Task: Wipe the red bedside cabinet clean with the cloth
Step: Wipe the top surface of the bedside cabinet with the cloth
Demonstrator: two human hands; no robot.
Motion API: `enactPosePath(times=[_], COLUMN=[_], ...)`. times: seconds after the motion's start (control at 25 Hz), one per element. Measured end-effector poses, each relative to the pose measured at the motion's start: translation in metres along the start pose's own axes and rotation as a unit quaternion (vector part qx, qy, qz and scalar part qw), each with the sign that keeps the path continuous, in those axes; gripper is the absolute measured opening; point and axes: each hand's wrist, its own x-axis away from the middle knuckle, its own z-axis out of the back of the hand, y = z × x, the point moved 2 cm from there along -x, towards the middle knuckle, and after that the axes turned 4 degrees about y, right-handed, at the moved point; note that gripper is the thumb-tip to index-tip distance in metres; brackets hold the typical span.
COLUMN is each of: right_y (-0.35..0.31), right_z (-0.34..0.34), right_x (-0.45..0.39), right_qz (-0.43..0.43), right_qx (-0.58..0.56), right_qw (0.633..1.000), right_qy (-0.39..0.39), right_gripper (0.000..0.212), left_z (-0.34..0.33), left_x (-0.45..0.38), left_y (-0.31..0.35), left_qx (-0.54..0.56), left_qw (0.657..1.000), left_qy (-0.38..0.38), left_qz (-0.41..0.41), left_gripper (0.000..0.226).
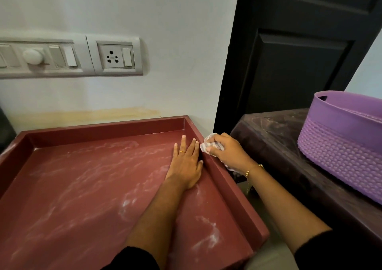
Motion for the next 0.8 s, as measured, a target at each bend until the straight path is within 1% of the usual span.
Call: enactPosePath(times=[0.08,0.16,0.2,0.28,0.36,0.4,0.44,0.56,0.6,0.64,0.76,0.8], right_y=[-0.004,-0.010,-0.011,-0.009,-0.005,-0.006,-0.006,-0.010,-0.010,-0.009,-0.005,-0.004], right_z=[-0.009,-0.016,-0.016,-0.015,-0.011,-0.010,-0.012,-0.017,-0.016,-0.015,-0.010,-0.009], right_x=[-0.015,-0.022,-0.021,-0.015,-0.012,-0.014,-0.020,-0.033,-0.033,-0.032,-0.025,-0.027], right_qz=[-0.031,-0.096,-0.095,-0.027,0.033,0.036,0.016,-0.097,-0.117,-0.108,-0.015,-0.003], right_qx=[0.101,0.149,0.164,0.180,0.166,0.156,0.146,0.120,0.100,0.088,0.087,0.089], right_qw=[0.994,0.984,0.982,0.983,0.986,0.987,0.989,0.988,0.988,0.990,0.996,0.996], right_qy=[0.024,0.024,0.017,0.013,0.013,0.013,0.018,0.024,0.022,0.019,-0.005,-0.007], right_gripper=[0.026,0.031,0.033,0.030,0.026,0.026,0.026,0.028,0.028,0.027,0.022,0.022], left_z=[0.001,0.002,0.003,0.002,0.000,0.000,0.001,0.002,0.003,0.003,0.001,0.001], left_x=[0.000,0.001,0.001,0.000,-0.002,-0.002,-0.002,0.001,0.001,0.001,0.000,-0.002], left_y=[0.000,0.001,0.001,0.000,-0.001,0.000,0.000,0.000,0.000,0.001,0.001,0.000], left_qx=[0.006,0.013,0.014,0.012,0.015,0.017,0.020,0.029,0.030,0.030,0.023,0.023], left_qw=[1.000,1.000,1.000,1.000,1.000,1.000,1.000,0.999,0.999,0.999,0.999,0.999], left_qy=[-0.002,-0.001,-0.003,-0.011,-0.014,-0.015,-0.017,-0.017,-0.017,-0.020,-0.027,-0.026], left_qz=[-0.001,0.000,-0.001,-0.001,-0.001,-0.002,-0.002,0.004,0.005,0.004,0.001,0.000], left_gripper=[0.060,0.060,0.059,0.059,0.060,0.060,0.060,0.061,0.061,0.061,0.061,0.061])
